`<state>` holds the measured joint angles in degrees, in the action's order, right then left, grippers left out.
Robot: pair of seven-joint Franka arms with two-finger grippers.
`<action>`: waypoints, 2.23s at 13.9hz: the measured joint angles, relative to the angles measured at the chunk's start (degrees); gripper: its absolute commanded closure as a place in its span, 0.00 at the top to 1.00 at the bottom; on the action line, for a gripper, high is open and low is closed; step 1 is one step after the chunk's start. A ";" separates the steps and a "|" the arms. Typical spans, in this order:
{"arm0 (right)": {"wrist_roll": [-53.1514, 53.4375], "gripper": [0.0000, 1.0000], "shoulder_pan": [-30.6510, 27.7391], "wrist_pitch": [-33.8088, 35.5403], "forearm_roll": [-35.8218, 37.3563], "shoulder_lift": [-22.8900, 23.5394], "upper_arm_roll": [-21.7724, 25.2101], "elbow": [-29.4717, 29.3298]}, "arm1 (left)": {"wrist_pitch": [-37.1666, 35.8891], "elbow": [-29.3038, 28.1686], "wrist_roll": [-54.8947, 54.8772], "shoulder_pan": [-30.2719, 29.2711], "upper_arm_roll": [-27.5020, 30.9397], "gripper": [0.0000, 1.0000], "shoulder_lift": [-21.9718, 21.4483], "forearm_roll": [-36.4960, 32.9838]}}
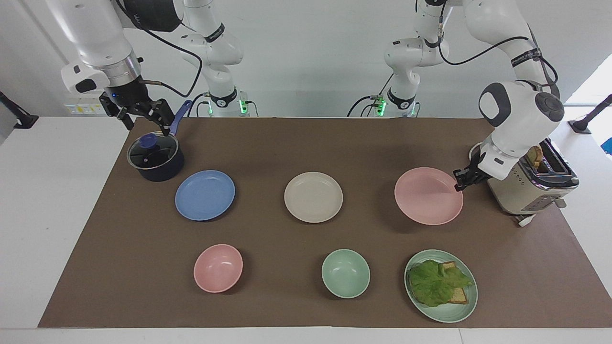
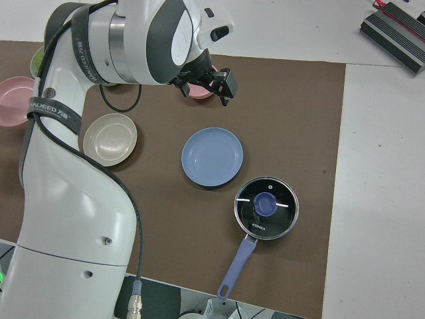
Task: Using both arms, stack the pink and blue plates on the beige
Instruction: 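Grasp the pink plate rim and lift it with the left gripper, then carry the pink plate over the beige plate and lower it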
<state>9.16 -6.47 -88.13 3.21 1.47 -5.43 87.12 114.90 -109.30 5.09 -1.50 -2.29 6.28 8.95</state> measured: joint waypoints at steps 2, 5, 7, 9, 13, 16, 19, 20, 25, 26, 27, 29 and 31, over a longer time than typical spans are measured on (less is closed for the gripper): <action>0.00 1.00 0.00 0.00 0.00 0.00 0.00 0.00 | 0.11 -0.02 6.80 3.87 -0.65 0.00 -0.88 1.07; 0.00 1.00 0.00 0.00 0.00 0.00 0.00 0.00 | 2.97 -0.33 19.13 13.41 -1.08 0.00 -0.98 1.54; 0.00 1.00 -0.01 0.00 0.00 0.00 0.00 0.00 | 7.11 -1.69 25.48 19.23 -1.12 0.00 -0.74 1.54; 0.00 1.00 -0.06 0.00 0.00 0.00 0.02 0.00 | 11.06 -4.09 28.50 23.51 -1.13 0.00 -0.22 1.53; -0.01 1.00 -0.21 0.00 0.00 0.00 0.02 0.00 | 13.02 -7.08 28.80 26.68 -0.92 0.00 0.24 1.52; -0.05 1.00 -0.31 0.00 0.00 0.00 0.02 0.00 | 14.00 -8.68 30.63 29.20 -0.93 0.00 0.25 0.88; -0.07 1.00 -0.66 0.00 0.00 0.00 0.02 0.00 | 17.51 -11.25 31.59 30.84 -0.91 0.00 0.27 0.35; -0.08 1.00 -0.79 0.00 0.00 0.00 0.04 0.00 | 18.32 -11.91 31.66 31.10 -0.88 0.00 0.27 0.31; -0.09 1.00 -0.93 0.00 0.00 0.01 0.05 0.00 | 20.49 -12.92 32.82 31.21 -0.51 0.00 0.62 0.18; -0.09 1.00 -0.94 0.00 0.00 0.01 0.05 0.00 | 20.89 -12.95 33.93 31.22 -0.52 0.00 0.74 -0.04; -0.09 1.00 -0.94 0.00 0.00 0.01 0.05 0.00 | 21.39 -12.98 35.09 31.23 -0.55 0.00 0.87 -0.79; -0.09 1.00 -0.96 0.00 0.00 0.01 0.05 0.00 | 22.37 -13.00 38.05 31.29 -0.66 0.00 1.40 -3.21; -0.09 1.00 -1.01 0.00 0.00 0.01 0.05 0.00 | 22.80 -13.00 39.49 31.51 -0.74 0.00 1.91 -4.24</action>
<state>9.07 -7.48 -88.14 3.21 1.48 -5.39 87.12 137.71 -122.30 44.59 30.02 -3.04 8.19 4.70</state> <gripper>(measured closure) 0.000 0.956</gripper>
